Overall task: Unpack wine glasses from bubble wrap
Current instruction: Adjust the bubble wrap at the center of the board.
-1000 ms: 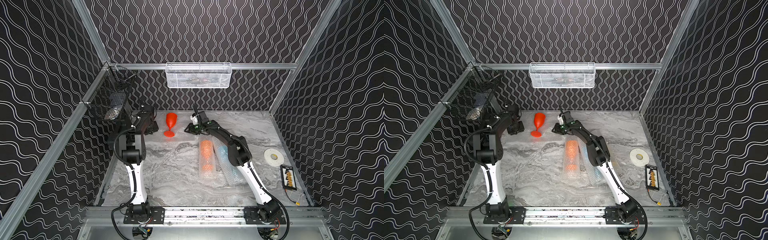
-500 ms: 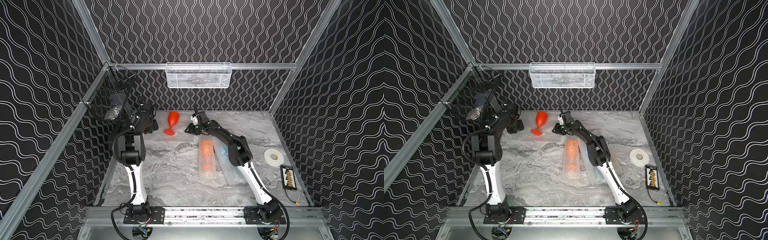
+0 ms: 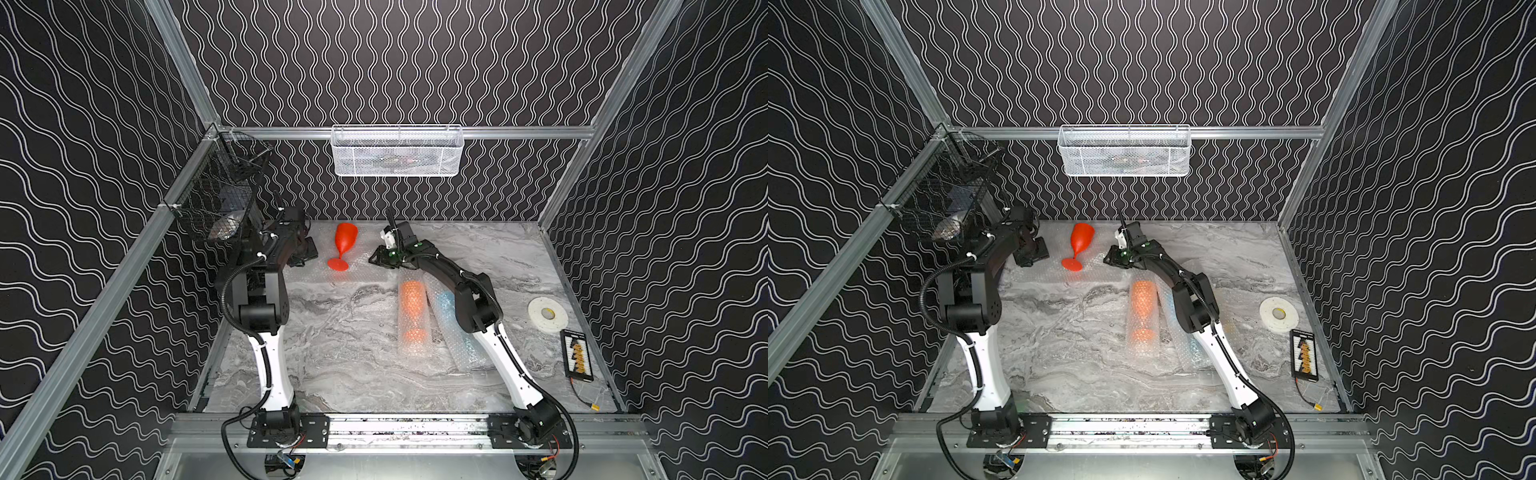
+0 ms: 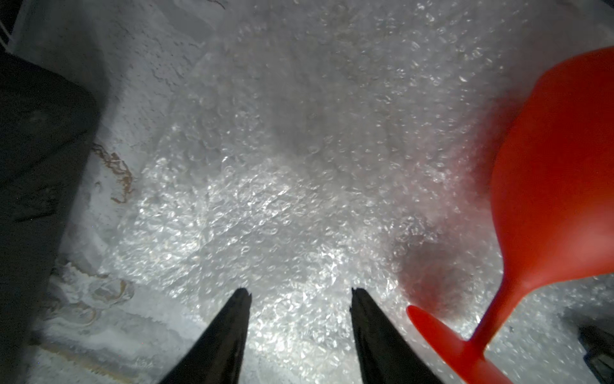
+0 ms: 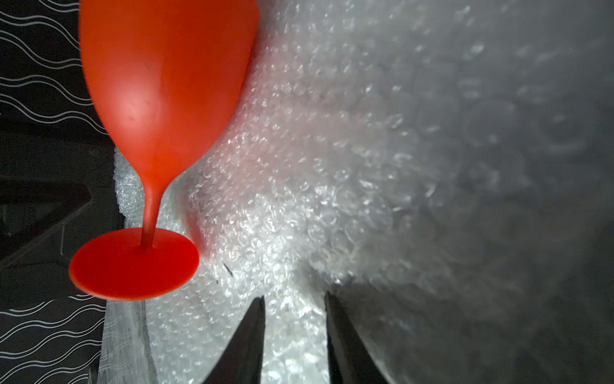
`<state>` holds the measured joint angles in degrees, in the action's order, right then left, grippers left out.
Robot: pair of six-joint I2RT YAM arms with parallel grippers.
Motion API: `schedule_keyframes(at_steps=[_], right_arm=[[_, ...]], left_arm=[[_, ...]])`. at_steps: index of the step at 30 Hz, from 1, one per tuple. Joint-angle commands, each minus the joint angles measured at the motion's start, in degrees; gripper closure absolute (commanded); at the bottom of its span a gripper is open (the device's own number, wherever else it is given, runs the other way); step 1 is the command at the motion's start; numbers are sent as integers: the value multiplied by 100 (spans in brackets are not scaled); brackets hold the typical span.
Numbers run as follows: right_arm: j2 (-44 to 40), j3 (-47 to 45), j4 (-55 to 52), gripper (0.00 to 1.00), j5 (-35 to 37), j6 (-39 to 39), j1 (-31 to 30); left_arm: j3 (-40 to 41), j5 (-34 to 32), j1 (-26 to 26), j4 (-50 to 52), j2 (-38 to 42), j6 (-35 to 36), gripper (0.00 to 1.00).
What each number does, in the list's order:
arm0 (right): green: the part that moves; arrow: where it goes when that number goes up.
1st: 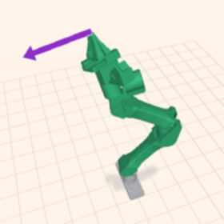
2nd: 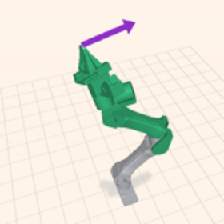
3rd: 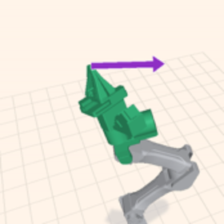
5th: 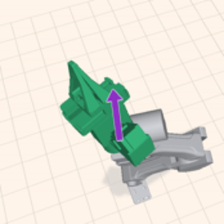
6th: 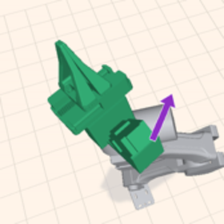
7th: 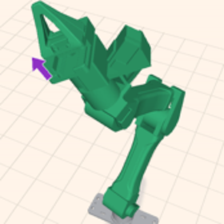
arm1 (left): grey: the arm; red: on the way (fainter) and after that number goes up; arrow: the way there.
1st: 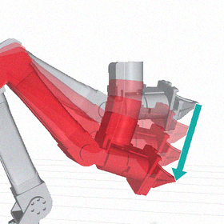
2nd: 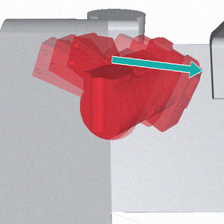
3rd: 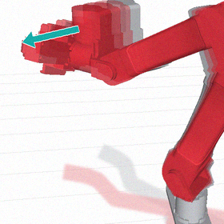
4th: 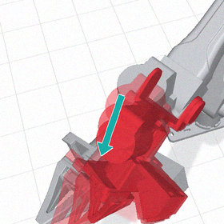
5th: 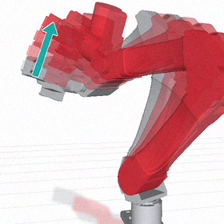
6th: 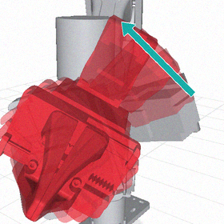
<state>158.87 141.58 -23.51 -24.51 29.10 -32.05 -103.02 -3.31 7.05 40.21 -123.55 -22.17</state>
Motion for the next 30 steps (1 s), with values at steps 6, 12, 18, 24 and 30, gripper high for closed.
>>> schedule_keyframes(at_steps=[6,12,18,24,30], right_arm=[[323,370,-330,66,149,137,-64],[523,703,-269,66,148,219,-170],[341,709,-207,62,185,205,-44],[-239,529,-170,53,162,73,67],[-746,131,-122,51,122,-14,114]], left_arm=[[-21,199,-19,-140,-66,4,45],[-69,265,-28,-130,26,5,45],[80,476,-128,-317,252,103,44],[-200,693,-336,-237,120,322,40],[-414,639,-536,-109,-42,433,40]])
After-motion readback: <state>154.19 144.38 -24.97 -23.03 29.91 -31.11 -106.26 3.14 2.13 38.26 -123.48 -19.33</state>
